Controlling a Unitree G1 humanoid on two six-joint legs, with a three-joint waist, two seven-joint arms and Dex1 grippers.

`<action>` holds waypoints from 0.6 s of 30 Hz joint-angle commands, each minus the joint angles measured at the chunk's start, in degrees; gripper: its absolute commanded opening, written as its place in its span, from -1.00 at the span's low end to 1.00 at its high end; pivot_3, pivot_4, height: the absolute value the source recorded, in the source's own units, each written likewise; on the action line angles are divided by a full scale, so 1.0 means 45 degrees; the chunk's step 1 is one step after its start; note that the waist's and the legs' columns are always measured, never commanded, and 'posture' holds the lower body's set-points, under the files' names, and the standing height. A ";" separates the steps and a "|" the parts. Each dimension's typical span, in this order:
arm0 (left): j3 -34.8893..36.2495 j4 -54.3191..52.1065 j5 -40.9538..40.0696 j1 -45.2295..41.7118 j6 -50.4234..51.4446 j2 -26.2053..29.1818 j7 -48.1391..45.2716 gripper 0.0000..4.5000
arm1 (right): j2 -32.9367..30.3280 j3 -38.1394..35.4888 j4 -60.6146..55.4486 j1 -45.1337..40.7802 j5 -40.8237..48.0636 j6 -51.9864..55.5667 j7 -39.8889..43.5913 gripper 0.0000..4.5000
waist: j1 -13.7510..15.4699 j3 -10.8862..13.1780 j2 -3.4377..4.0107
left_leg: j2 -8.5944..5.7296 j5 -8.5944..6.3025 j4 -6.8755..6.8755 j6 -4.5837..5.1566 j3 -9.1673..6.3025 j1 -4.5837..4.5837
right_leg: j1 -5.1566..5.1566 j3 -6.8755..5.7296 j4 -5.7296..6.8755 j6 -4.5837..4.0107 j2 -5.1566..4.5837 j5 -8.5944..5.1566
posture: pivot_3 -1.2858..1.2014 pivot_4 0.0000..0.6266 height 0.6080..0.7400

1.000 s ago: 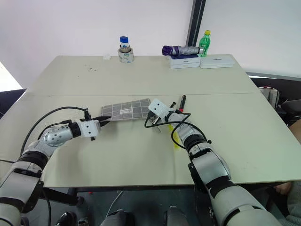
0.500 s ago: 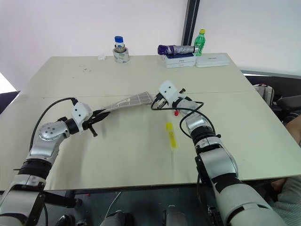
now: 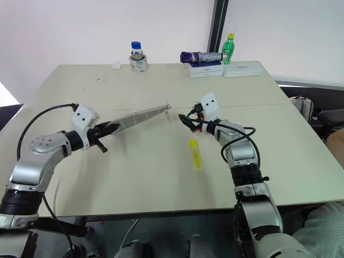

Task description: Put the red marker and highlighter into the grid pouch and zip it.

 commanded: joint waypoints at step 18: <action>-0.0222 -0.0834 0.0832 0.0372 -0.0470 -0.0483 0.0341 -1.00 | 0.2324 0.0246 -0.0275 0.0210 0.0977 0.1770 -0.1228 0.69 | 0.0289 -0.0001 -0.0002 | -0.0007 0.0000 0.0012 0.0000 0.0020 0.0000 | -0.0003 0.0011 0.0002 -0.0002 0.0001 0.0001 | 0.03 -0.52 1.00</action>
